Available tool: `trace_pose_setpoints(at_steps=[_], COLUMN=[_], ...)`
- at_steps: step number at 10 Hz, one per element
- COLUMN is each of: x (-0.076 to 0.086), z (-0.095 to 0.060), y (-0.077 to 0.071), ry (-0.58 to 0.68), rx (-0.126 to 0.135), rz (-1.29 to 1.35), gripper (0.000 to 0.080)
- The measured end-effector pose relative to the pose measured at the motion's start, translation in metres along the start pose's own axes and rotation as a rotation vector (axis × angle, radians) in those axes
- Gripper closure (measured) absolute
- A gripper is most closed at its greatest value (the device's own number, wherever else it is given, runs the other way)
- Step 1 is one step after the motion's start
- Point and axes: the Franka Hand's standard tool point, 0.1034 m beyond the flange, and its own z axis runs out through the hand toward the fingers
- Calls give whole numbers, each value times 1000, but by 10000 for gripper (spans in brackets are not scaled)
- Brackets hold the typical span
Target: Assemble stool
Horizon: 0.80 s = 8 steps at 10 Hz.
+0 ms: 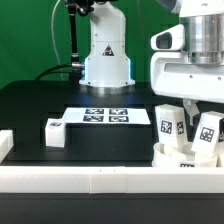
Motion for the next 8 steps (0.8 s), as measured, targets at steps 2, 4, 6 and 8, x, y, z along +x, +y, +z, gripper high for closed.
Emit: trace_pose_setpoints(at_steps=[2, 4, 6, 8], x=[-2, -4, -1, 1], z=[1, 2, -1, -4], y=[0, -1, -4, -11], ry=[-13, -22, -40, -38], rx=[4, 7, 43, 87], rz=[135, 245, 397, 572], gripper=[454, 454, 456, 456])
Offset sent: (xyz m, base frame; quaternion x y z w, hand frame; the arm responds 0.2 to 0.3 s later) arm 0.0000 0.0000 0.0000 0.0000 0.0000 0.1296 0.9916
